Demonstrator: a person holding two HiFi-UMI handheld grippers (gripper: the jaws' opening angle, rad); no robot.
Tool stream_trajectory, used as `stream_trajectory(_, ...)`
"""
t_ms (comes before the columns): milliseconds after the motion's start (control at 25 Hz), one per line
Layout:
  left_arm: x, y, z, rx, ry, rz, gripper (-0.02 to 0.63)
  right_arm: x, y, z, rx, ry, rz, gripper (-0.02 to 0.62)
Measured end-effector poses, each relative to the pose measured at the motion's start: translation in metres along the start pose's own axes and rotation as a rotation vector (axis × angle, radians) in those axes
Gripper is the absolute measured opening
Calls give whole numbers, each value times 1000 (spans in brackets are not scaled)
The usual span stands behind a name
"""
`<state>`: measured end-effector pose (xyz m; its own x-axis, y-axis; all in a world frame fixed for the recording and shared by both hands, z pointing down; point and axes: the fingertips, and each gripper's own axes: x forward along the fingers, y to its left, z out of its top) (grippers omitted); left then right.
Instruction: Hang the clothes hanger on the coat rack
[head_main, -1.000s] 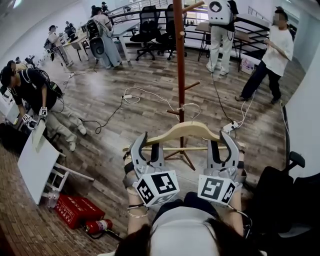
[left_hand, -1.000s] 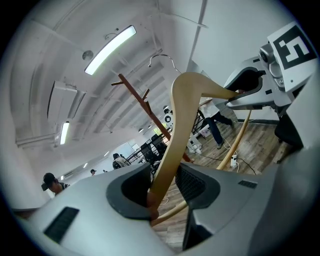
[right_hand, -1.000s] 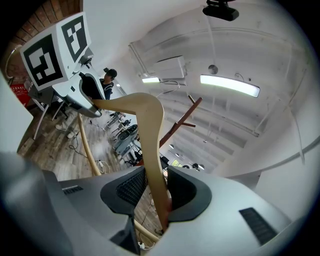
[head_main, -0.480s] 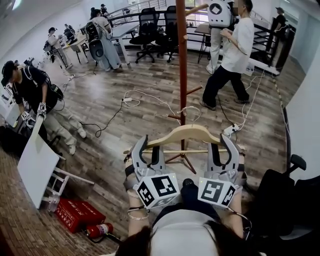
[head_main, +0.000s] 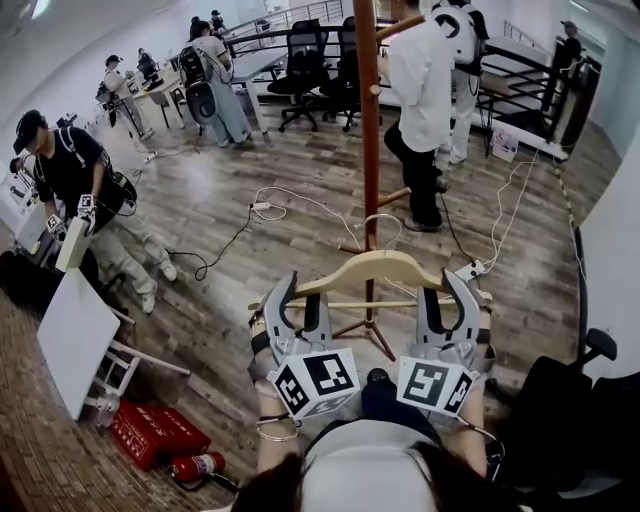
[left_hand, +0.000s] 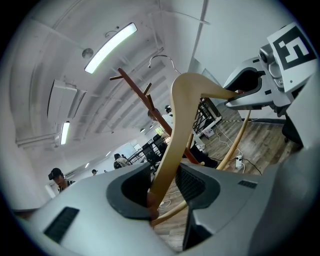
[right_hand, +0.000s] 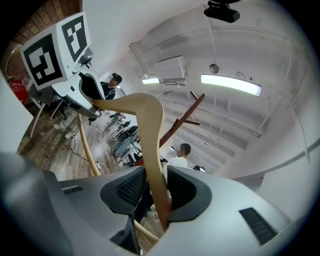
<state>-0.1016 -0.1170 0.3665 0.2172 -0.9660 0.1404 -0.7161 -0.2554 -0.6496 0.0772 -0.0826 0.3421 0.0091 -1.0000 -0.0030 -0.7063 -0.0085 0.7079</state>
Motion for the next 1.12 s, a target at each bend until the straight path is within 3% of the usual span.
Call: stream_trajectory(1120, 106, 17, 26, 19, -7, 20, 153, 110, -28, -11, 7, -29, 15, 140)
